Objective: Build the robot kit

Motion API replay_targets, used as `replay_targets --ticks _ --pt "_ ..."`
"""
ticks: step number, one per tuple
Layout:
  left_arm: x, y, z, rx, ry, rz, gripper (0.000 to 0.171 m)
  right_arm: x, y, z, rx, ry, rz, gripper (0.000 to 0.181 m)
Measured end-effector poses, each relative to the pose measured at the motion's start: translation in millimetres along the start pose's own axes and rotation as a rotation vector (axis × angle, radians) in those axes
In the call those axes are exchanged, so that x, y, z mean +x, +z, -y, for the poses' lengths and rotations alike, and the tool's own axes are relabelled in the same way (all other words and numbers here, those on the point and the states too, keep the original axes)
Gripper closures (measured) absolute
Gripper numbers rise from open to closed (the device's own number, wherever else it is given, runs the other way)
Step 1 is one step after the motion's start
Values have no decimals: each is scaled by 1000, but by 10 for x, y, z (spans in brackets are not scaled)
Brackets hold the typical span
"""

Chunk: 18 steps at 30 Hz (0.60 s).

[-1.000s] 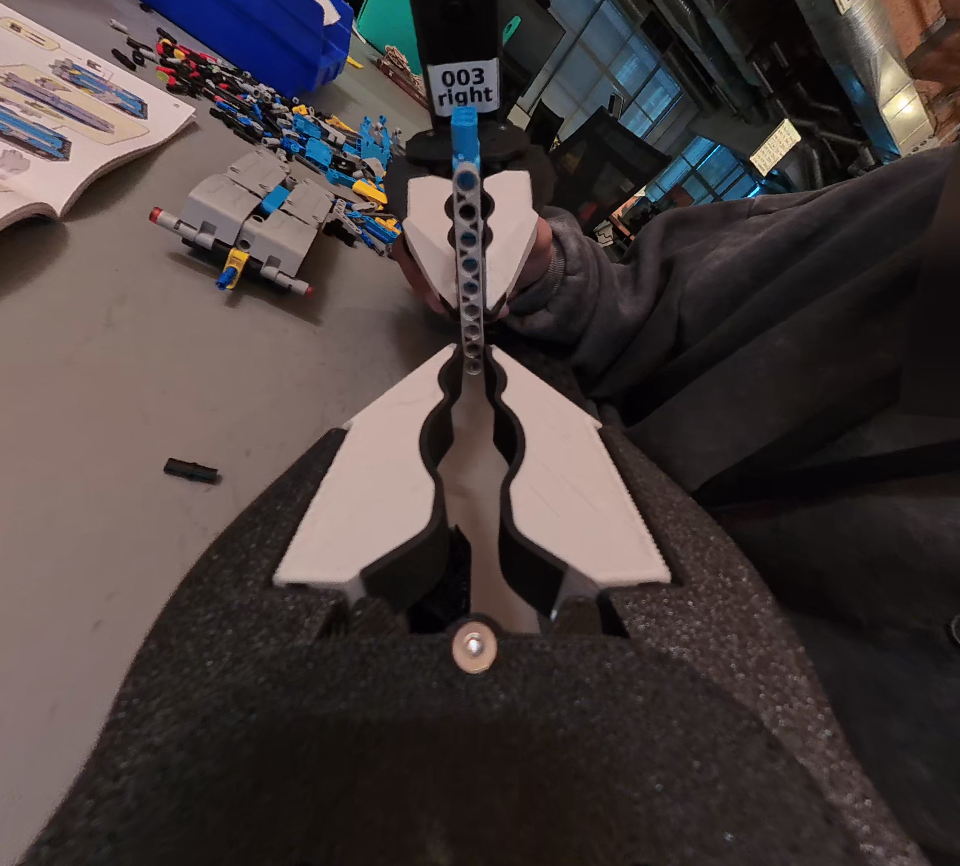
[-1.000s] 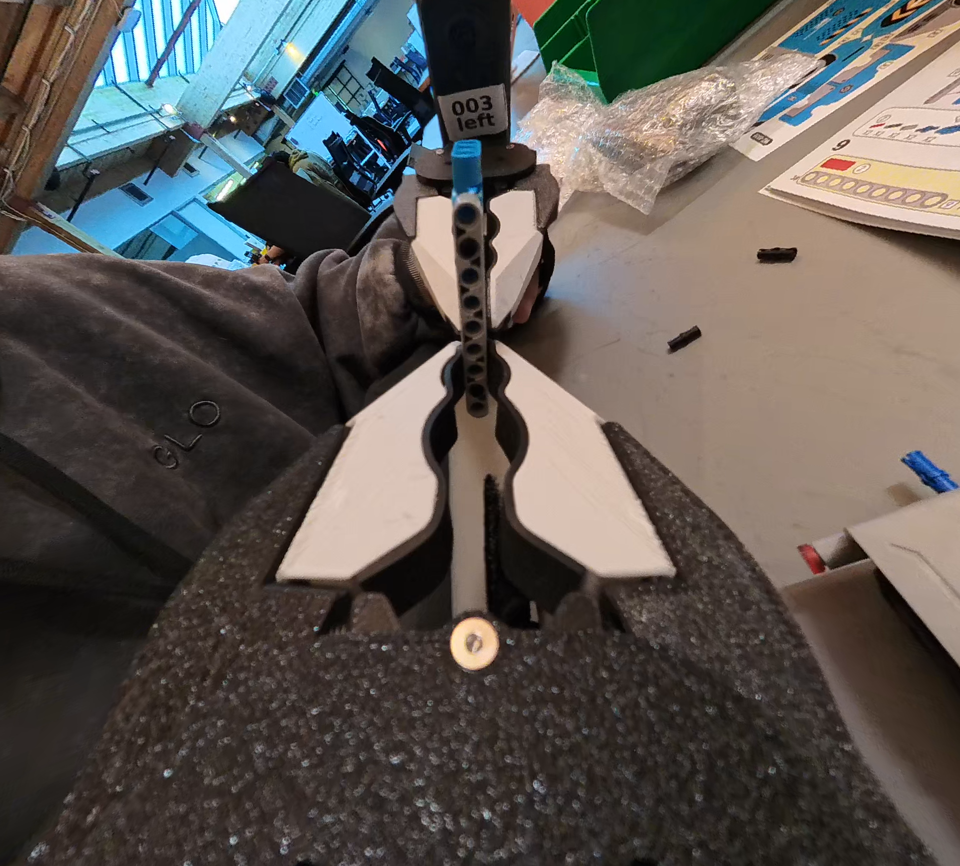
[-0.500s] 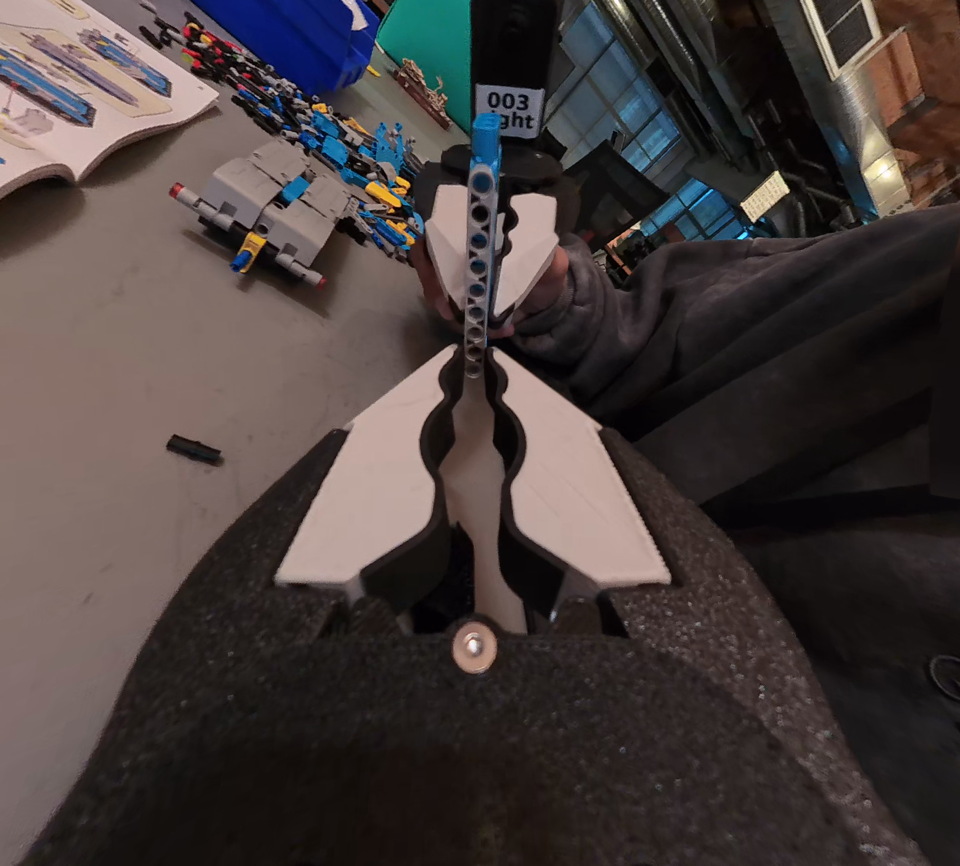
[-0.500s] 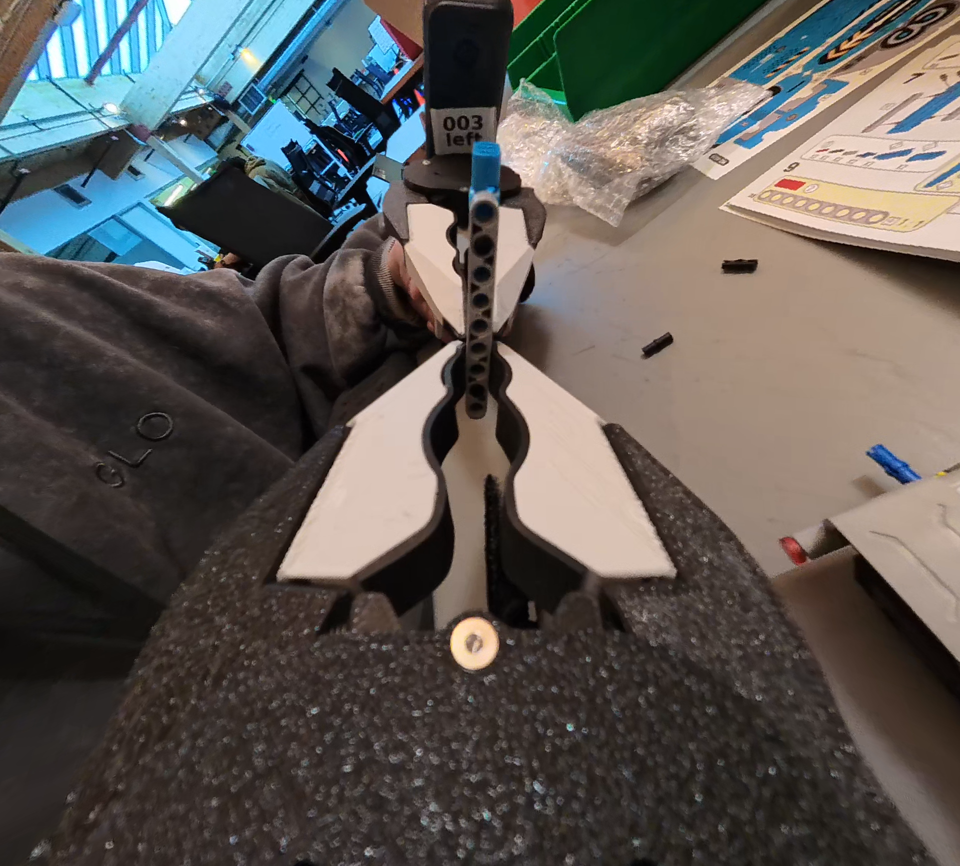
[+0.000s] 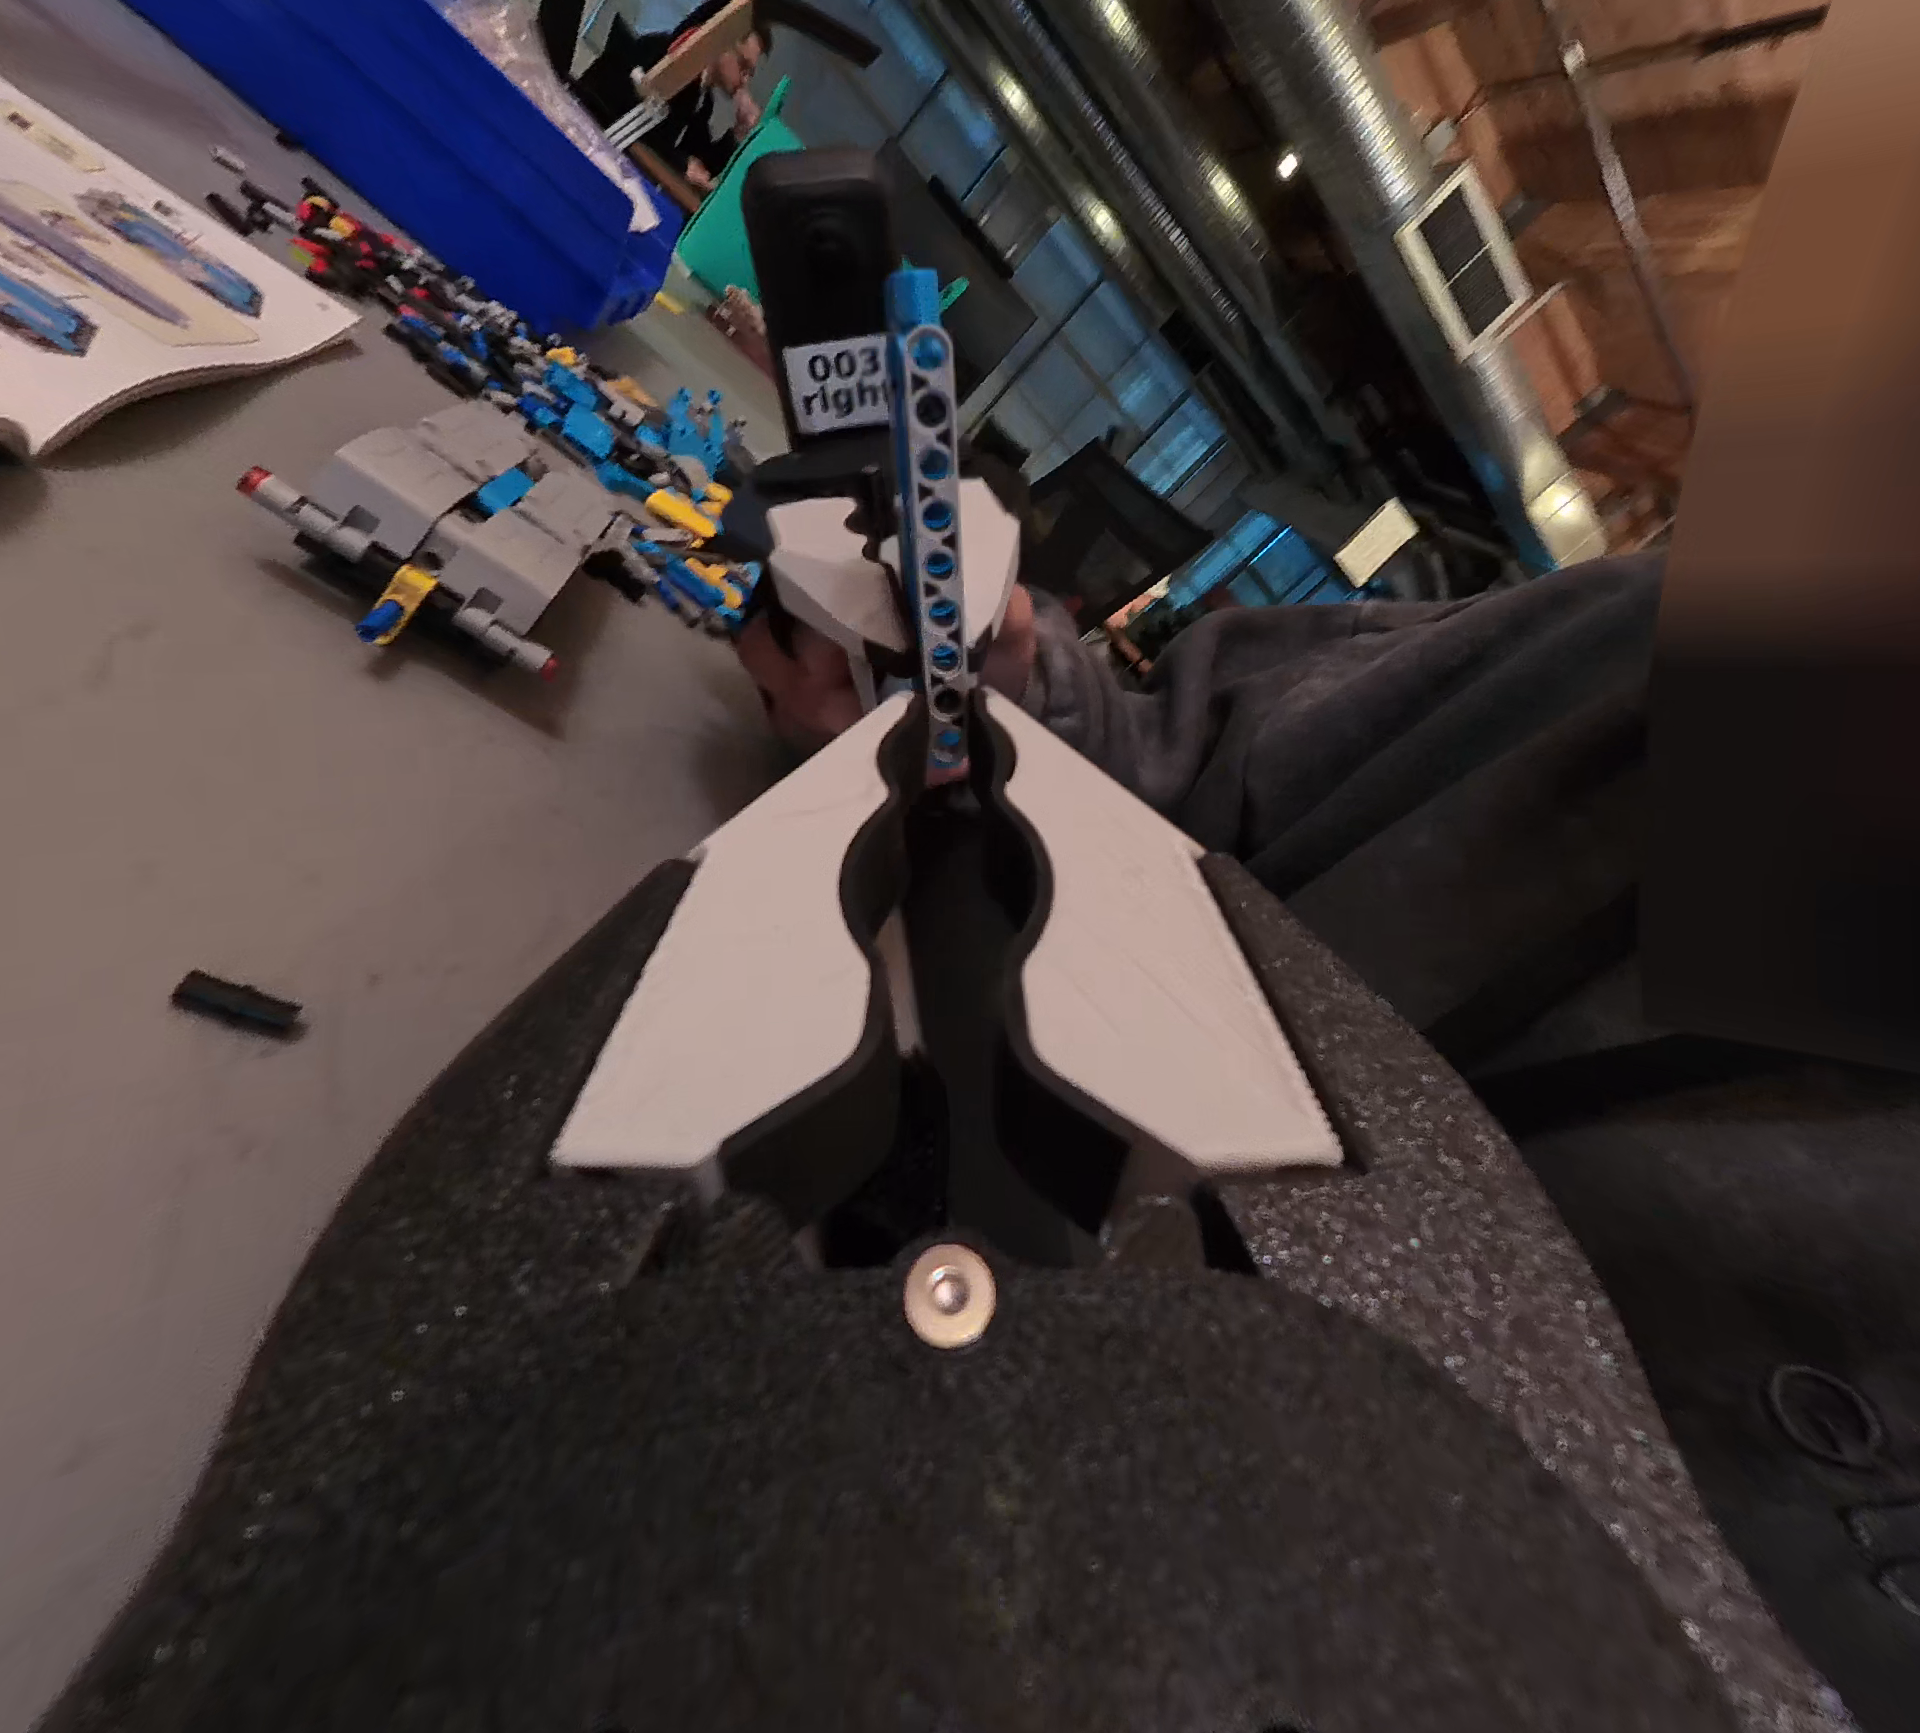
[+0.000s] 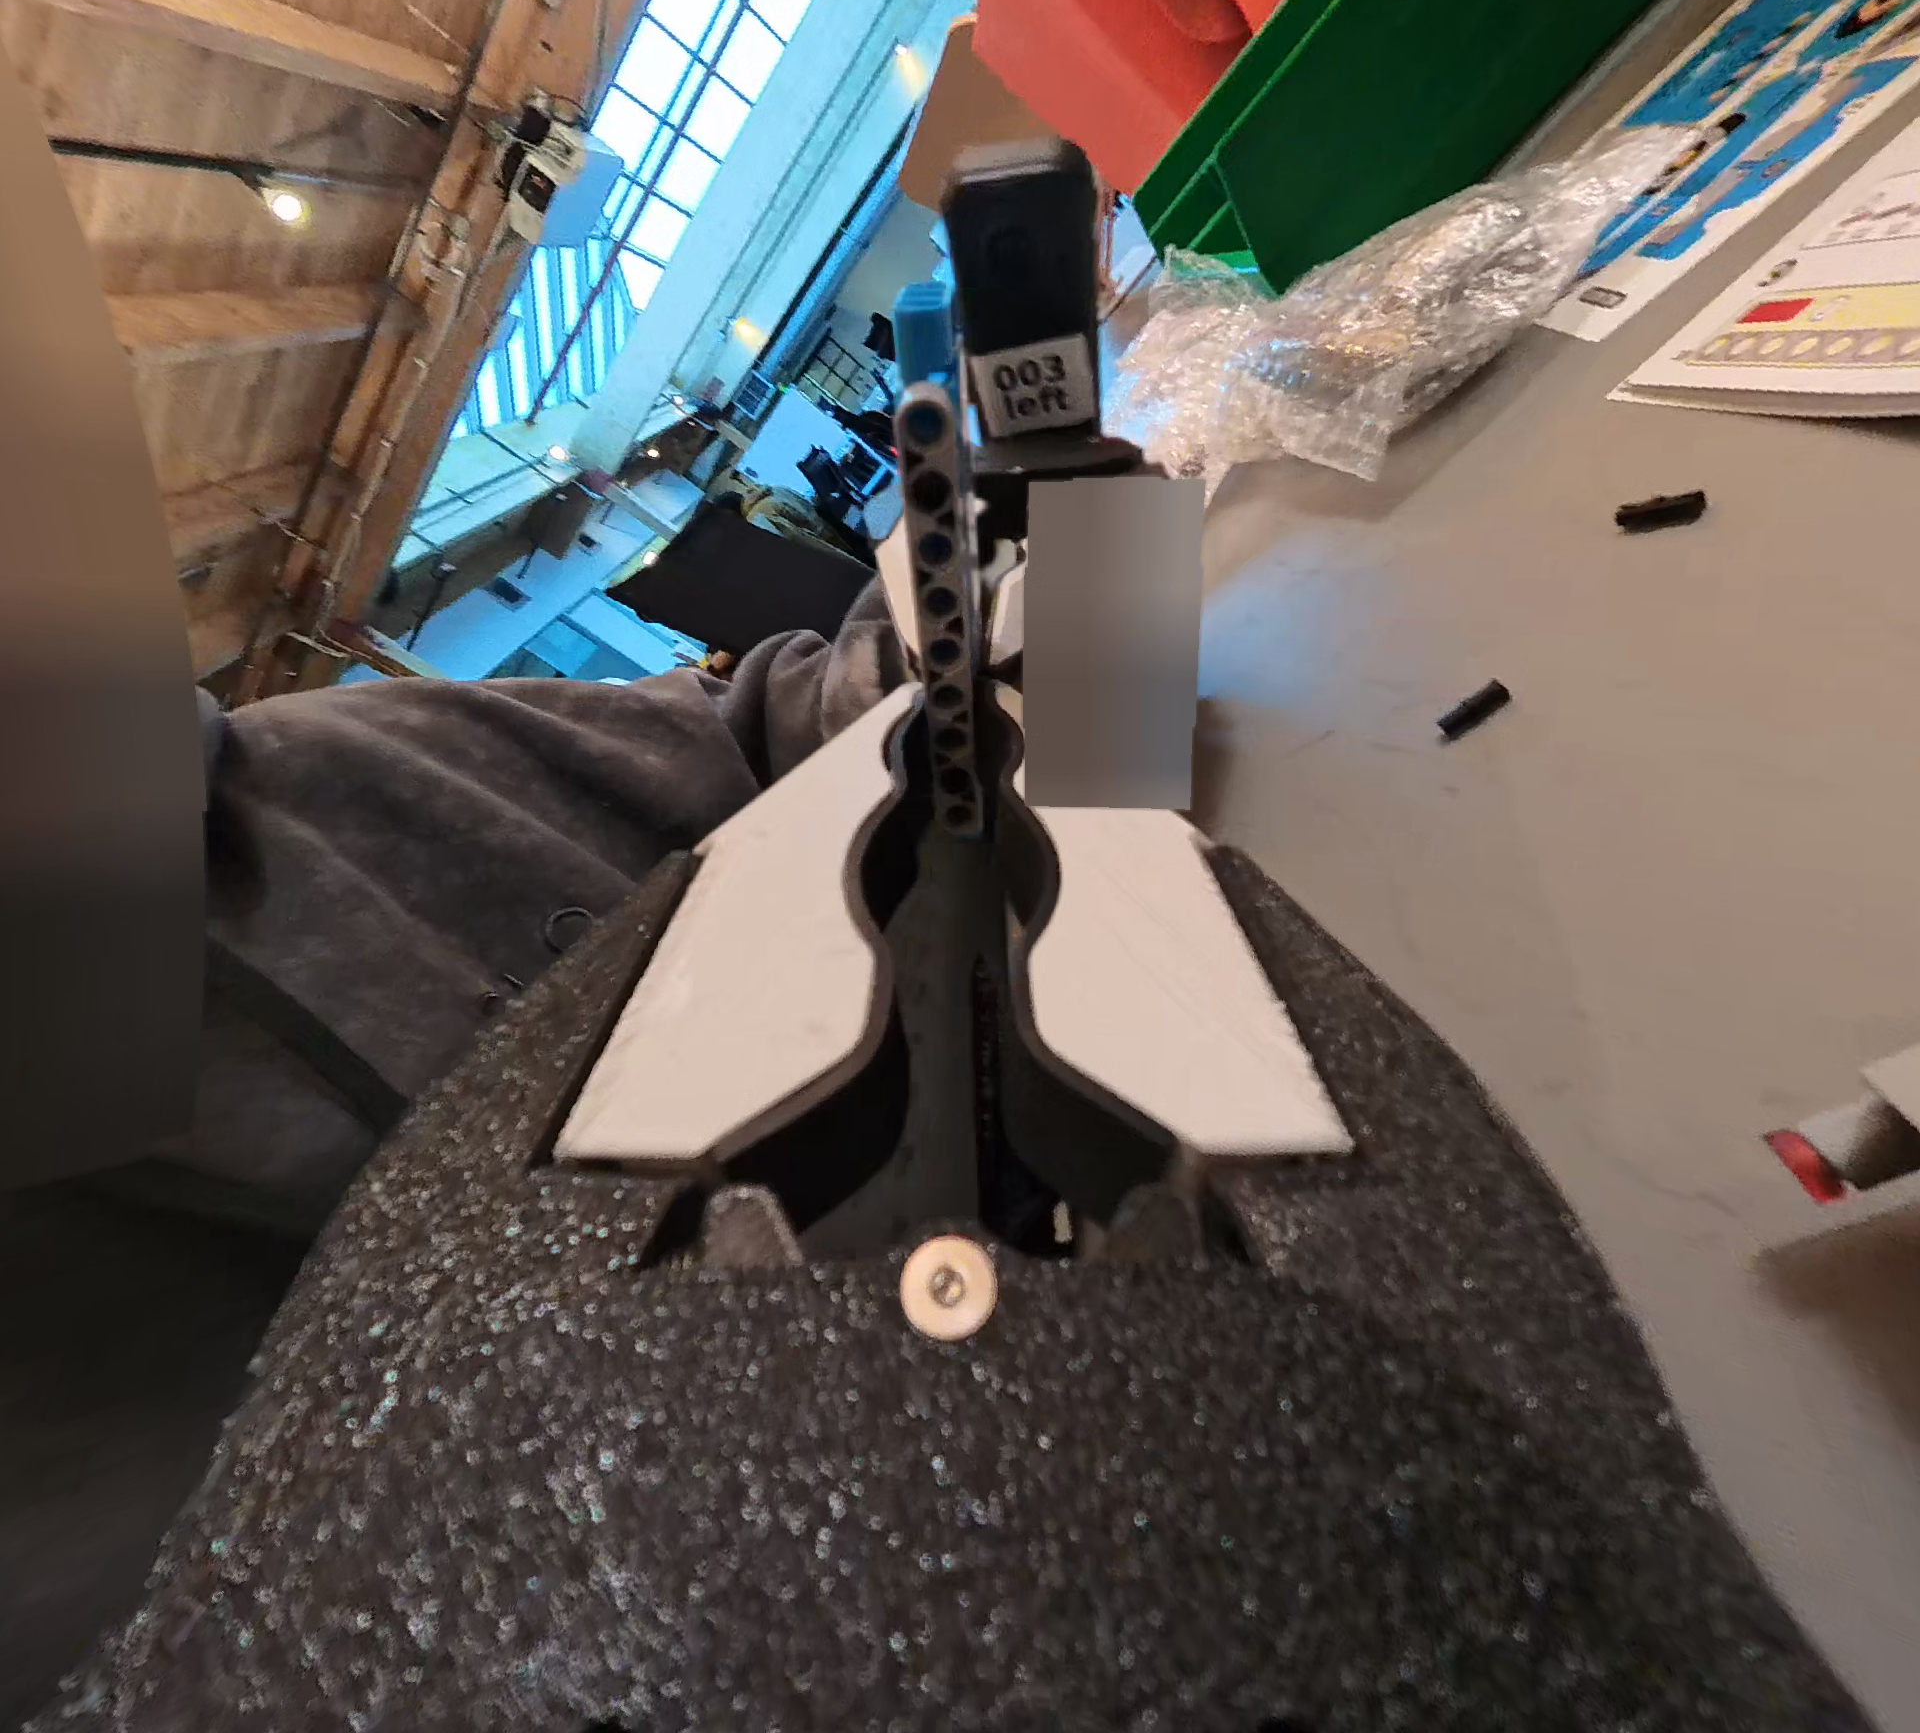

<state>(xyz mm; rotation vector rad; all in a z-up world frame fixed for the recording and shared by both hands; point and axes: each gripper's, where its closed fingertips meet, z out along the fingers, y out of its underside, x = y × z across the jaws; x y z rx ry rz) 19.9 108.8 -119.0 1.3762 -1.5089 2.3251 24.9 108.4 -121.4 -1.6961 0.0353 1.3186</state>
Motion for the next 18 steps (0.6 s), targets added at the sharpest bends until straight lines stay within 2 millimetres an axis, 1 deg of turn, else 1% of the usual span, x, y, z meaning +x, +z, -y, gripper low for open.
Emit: replay_targets --ticks 2,4,5,6,8,10,11,14,18 --pt "30 2 20 23 -7 -16 166 -39 7 19 9 -27 7 175" --pt "-57 -6 8 14 9 47 166 45 -1 12 -2 -84 -79 176" --pt "-55 -5 10 16 3 42 166 54 -3 15 -3 -100 -98 176" --pt "-25 -7 13 16 5 22 166 21 8 15 2 -96 -79 175" --pt "-23 -3 20 23 22 30 166 17 7 25 14 -82 -73 175" --pt "-71 3 11 8 72 80 166 46 -7 32 17 -73 -85 176" --pt "-123 -2 -5 -18 105 121 165 98 -16 27 3 -105 -132 176" --pt "-177 -29 -45 -91 200 181 164 154 -4 -13 -42 -193 -209 176" --pt "-135 -25 -99 -122 187 127 165 130 -3 -64 -73 -179 -178 176"
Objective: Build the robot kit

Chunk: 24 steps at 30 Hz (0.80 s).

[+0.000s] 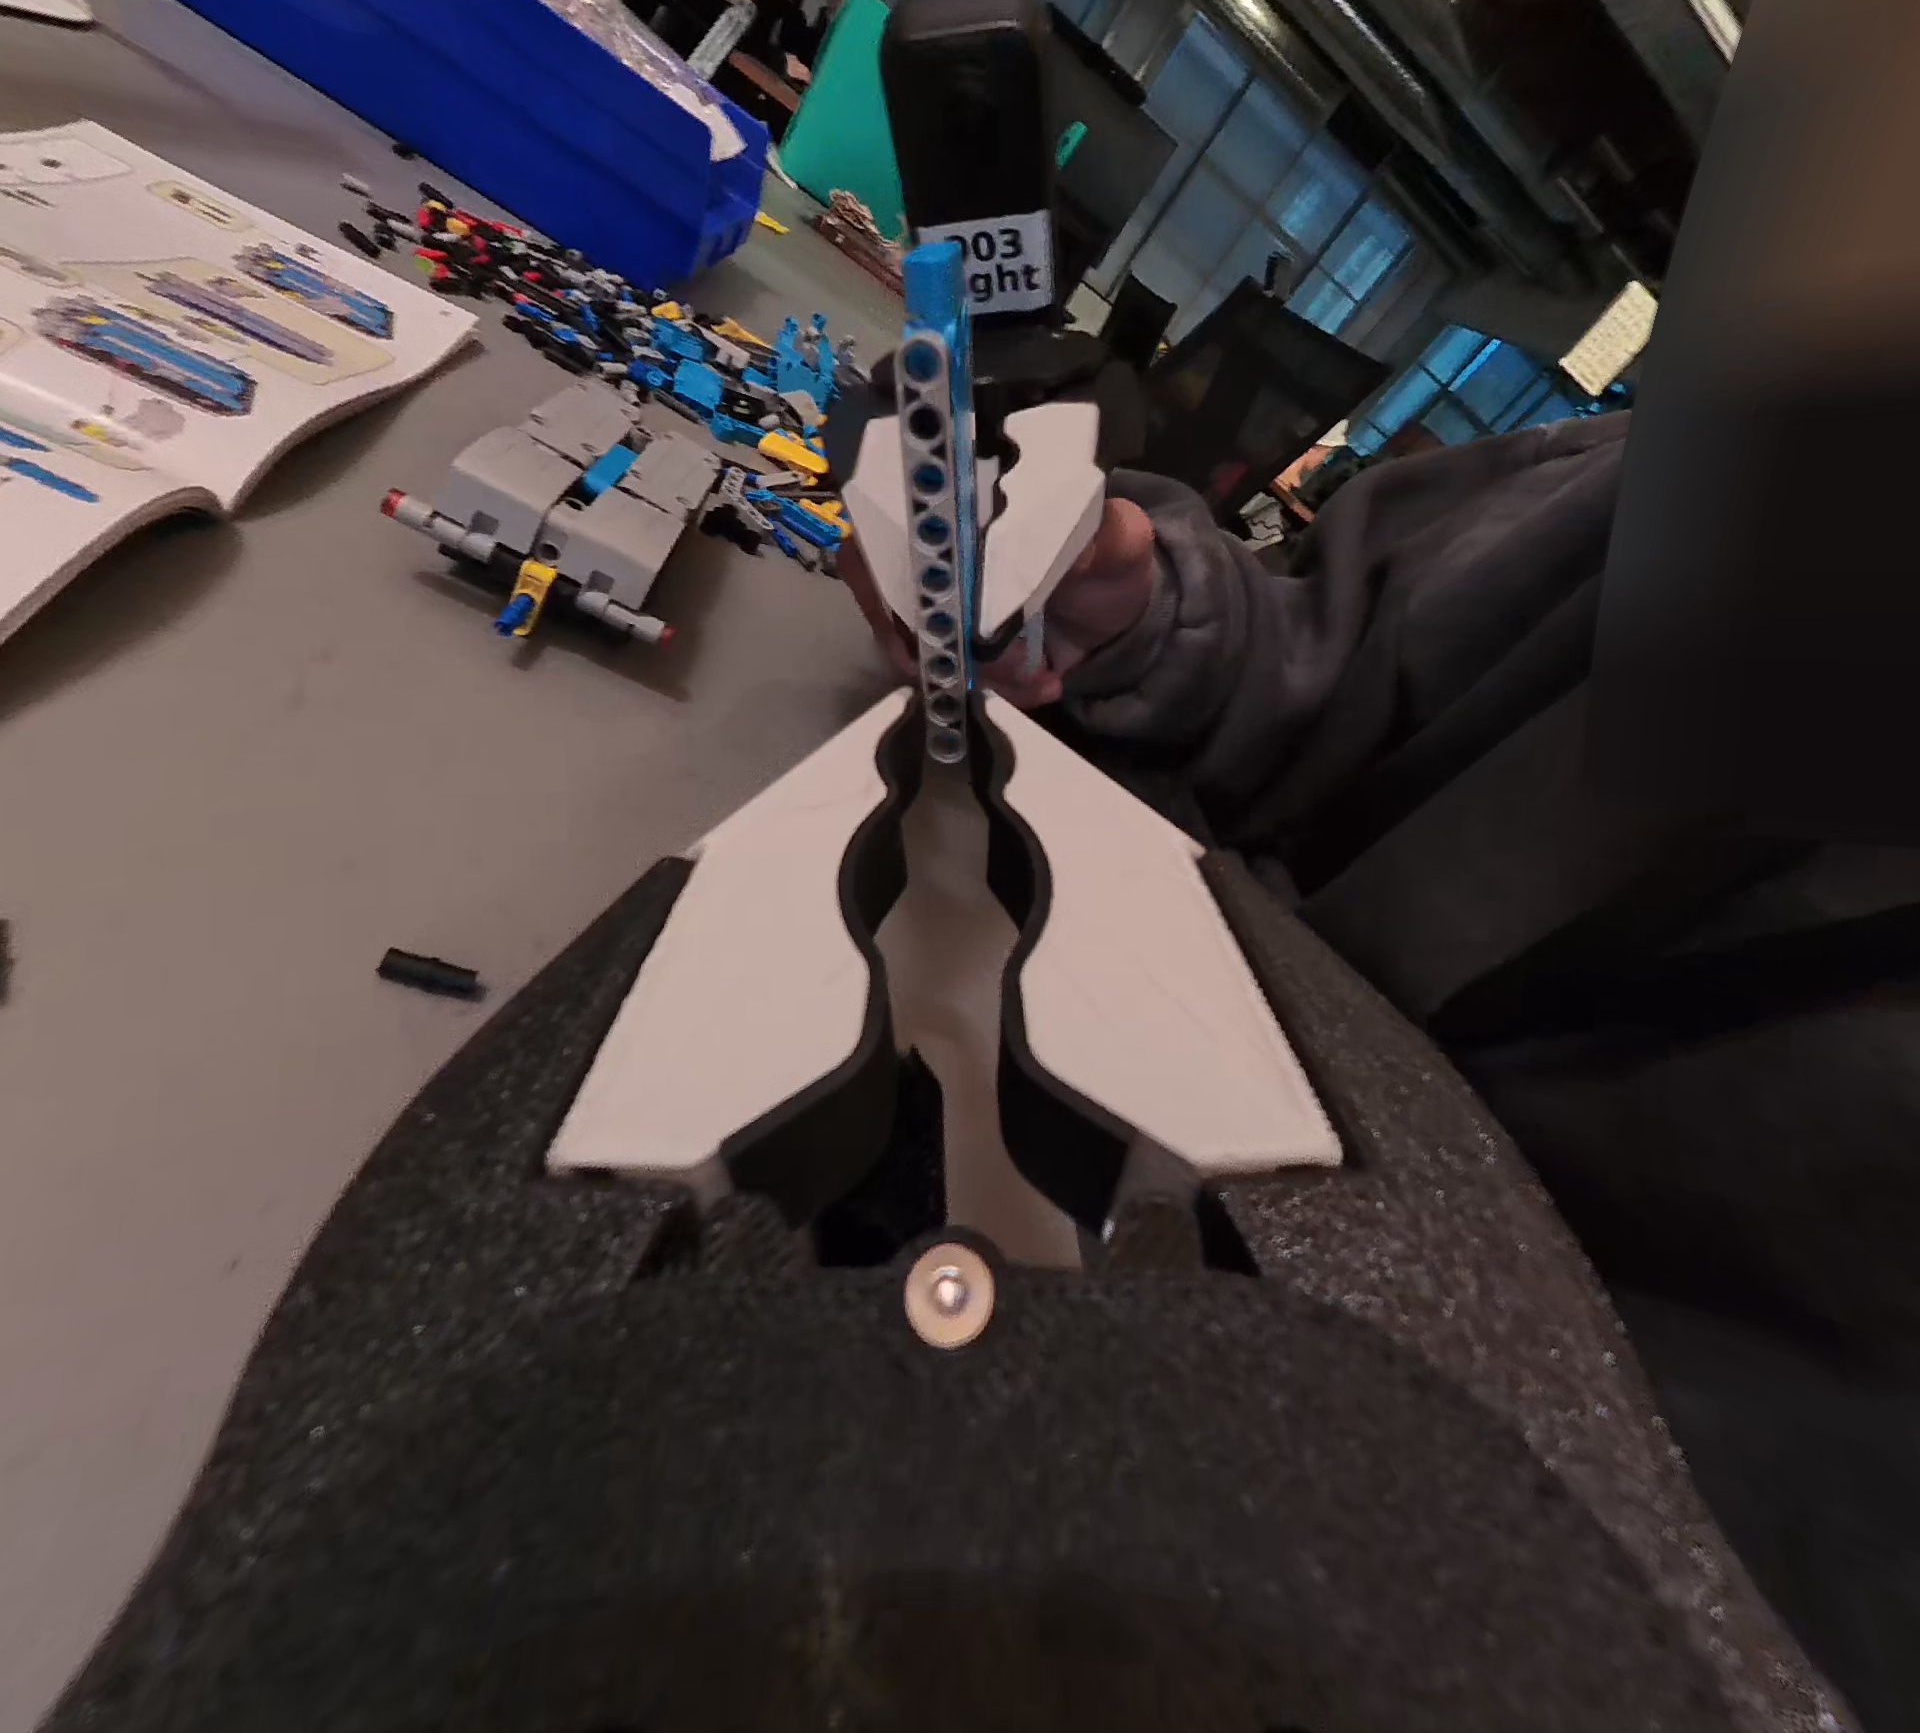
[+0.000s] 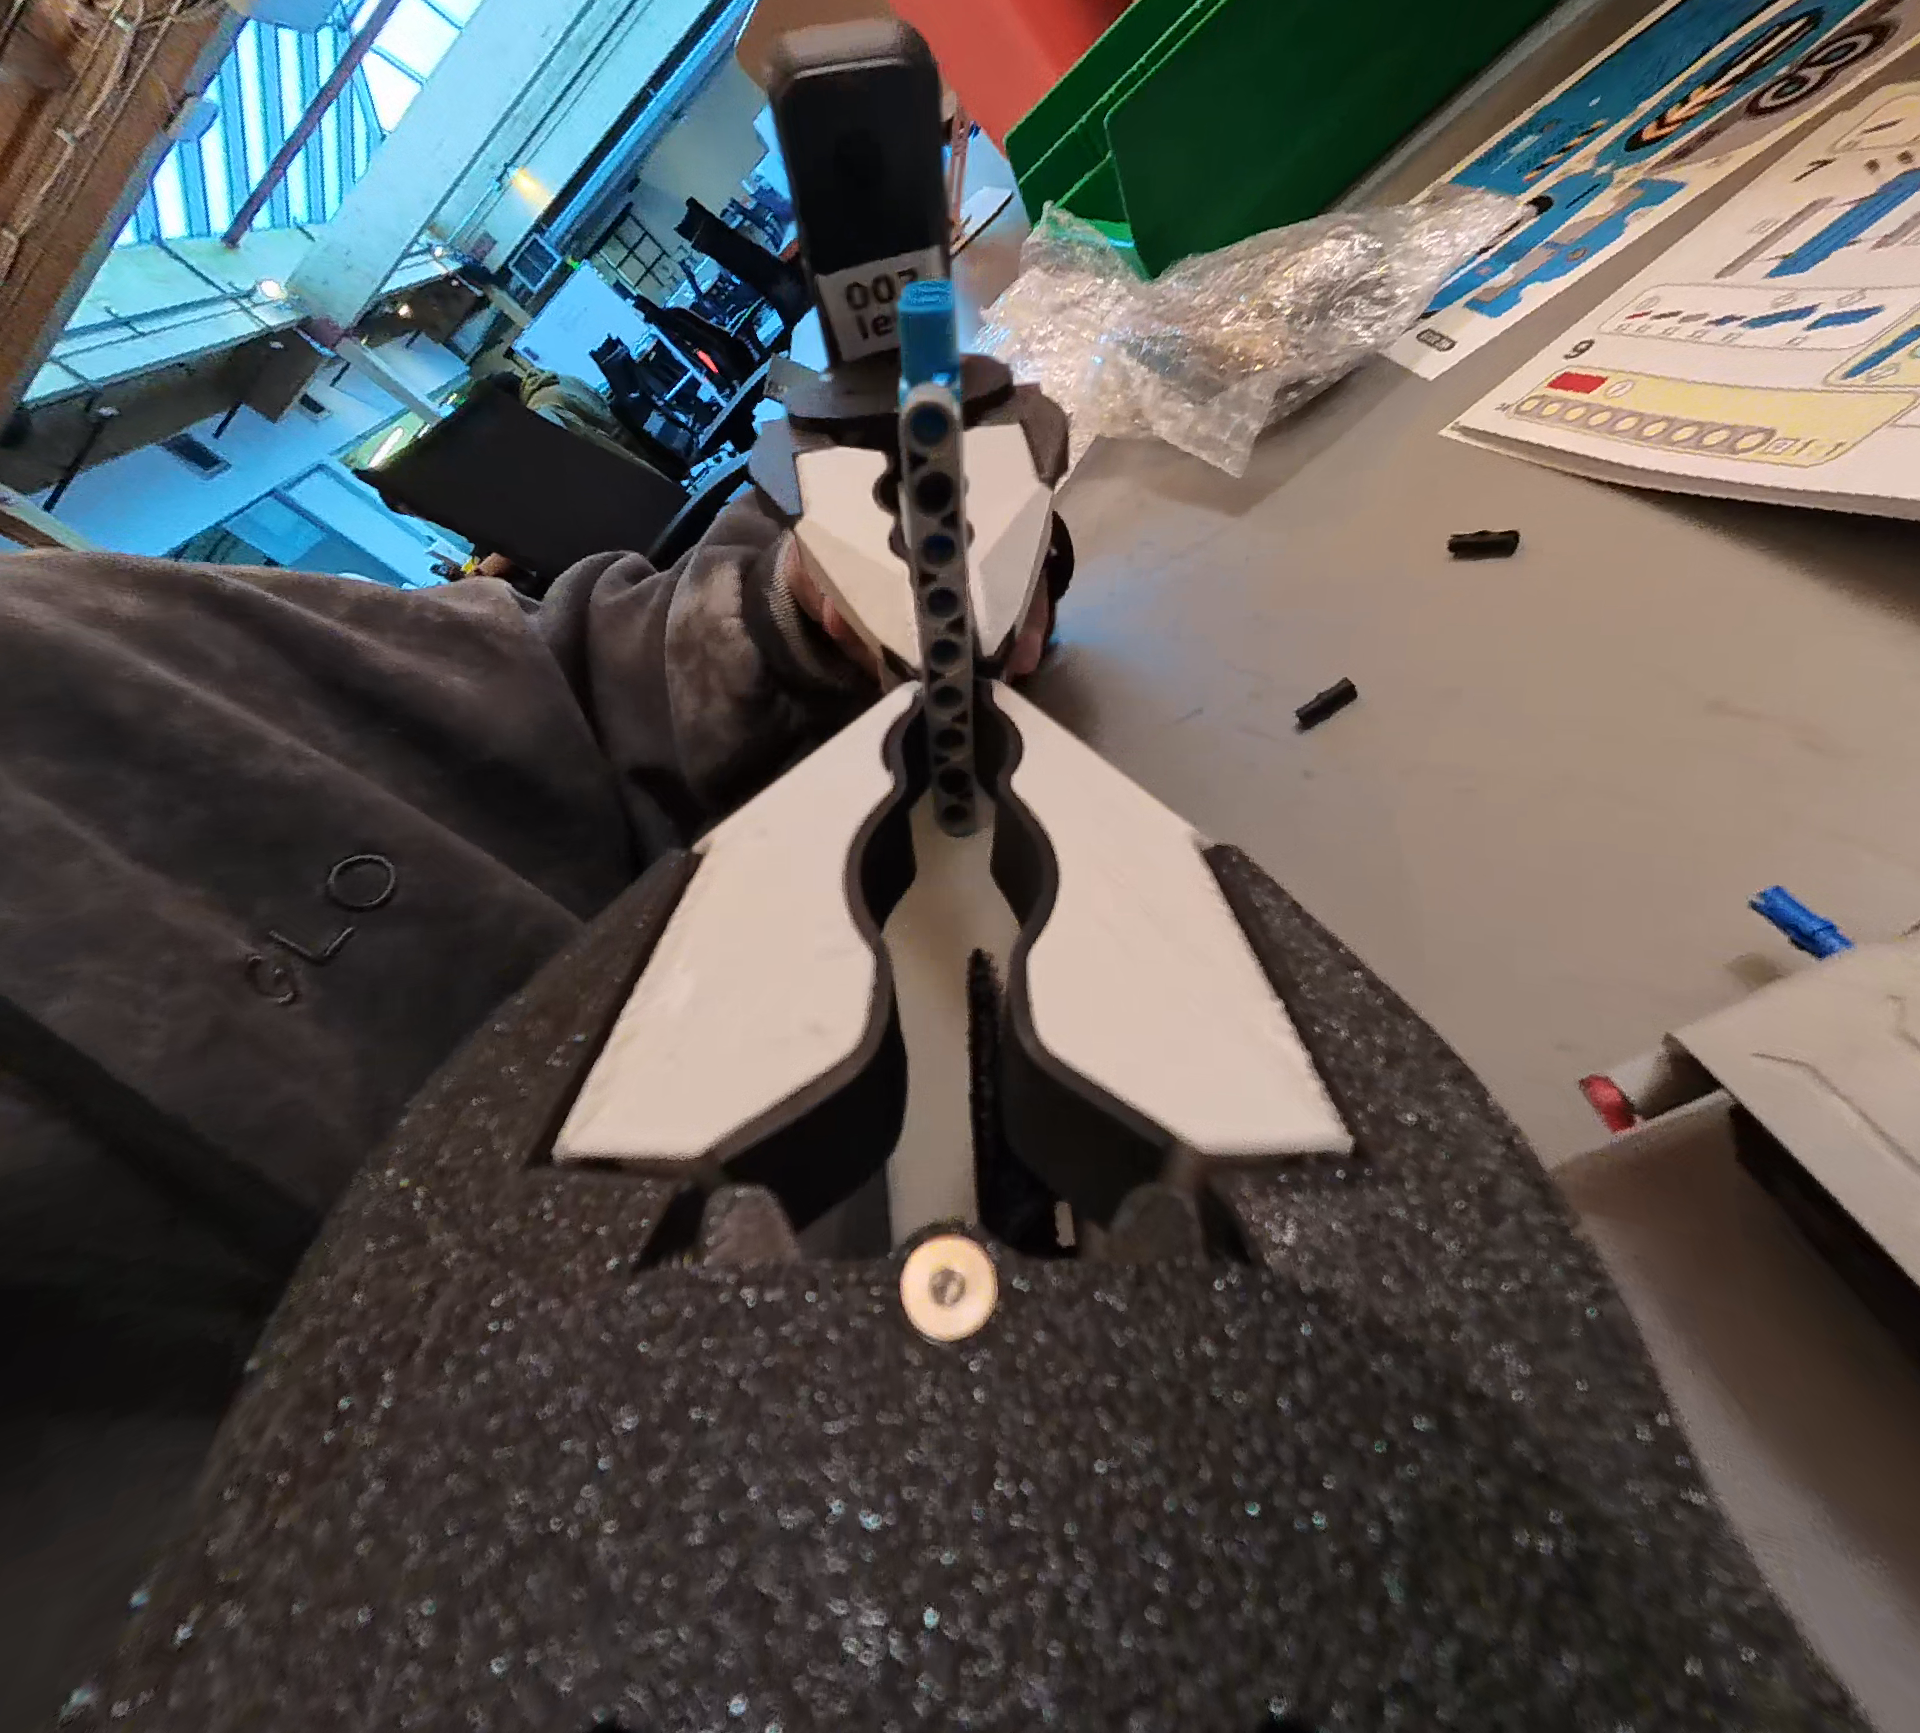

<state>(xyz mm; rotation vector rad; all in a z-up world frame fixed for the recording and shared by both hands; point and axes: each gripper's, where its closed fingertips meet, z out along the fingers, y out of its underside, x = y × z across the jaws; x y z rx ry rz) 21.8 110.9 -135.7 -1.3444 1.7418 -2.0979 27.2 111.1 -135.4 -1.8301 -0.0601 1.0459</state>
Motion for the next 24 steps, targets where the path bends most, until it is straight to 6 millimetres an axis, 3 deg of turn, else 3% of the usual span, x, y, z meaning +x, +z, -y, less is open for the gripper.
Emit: replay_targets --ticks 6,9,13,16,17,20,24 --pt "110 -16 45 47 -76 -108 167 -119 5 25 30 66 102 176" --pt "23 -3 31 45 -82 -48 166 -30 5 18 25 -47 -30 176" --pt "21 11 40 53 -75 -45 166 -33 -7 44 53 -39 -34 176" --pt "187 -14 102 101 -125 -169 167 -198 -6 76 74 50 123 176" --pt "156 2 96 103 -132 -146 166 -166 -19 79 78 117 154 176" --pt "124 1 80 90 -139 -126 167 -129 -10 59 54 3 60 175" --pt "89 4 56 72 -102 -87 167 -97 -6 39 52 52 70 176"
